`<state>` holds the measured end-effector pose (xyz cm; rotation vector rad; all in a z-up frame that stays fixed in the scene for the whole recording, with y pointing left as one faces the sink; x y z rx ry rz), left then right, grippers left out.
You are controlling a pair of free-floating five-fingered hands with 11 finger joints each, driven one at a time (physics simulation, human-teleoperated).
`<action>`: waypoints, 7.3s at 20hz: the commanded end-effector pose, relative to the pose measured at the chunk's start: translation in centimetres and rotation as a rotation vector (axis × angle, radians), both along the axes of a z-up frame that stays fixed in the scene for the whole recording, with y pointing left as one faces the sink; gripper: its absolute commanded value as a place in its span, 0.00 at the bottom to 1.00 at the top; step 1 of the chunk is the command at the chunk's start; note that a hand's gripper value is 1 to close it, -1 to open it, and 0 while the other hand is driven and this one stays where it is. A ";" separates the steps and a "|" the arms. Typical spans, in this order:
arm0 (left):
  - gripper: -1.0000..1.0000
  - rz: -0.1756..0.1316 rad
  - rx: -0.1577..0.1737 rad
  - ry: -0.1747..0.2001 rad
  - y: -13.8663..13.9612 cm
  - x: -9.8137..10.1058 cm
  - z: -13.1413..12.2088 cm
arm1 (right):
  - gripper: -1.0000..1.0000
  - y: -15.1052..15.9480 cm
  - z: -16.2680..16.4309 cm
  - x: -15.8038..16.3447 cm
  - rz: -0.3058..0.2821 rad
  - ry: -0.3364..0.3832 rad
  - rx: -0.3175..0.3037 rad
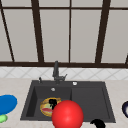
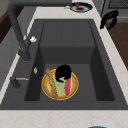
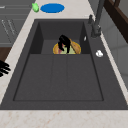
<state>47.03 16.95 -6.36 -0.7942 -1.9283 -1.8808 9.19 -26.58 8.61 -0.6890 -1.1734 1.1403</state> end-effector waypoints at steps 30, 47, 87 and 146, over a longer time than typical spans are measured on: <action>0.00 -0.050 -0.077 0.244 2.6 -2.4 1.1 | 0.50 0.0 0.0 0.0 0.000 0.001 0.000; 1.00 -0.101 -0.136 0.134 3.9 -3.2 -1.3 | 0.50 0.0 0.0 0.0 0.000 0.001 0.000; 1.00 -0.042 -0.206 0.173 9.3 -2.5 17.9 | 0.50 0.0 0.0 0.0 0.000 0.001 0.000; 1.00 -0.035 -0.246 0.143 44.6 -10.0 25.6 | 0.50 0.0 0.0 0.0 0.000 0.001 0.000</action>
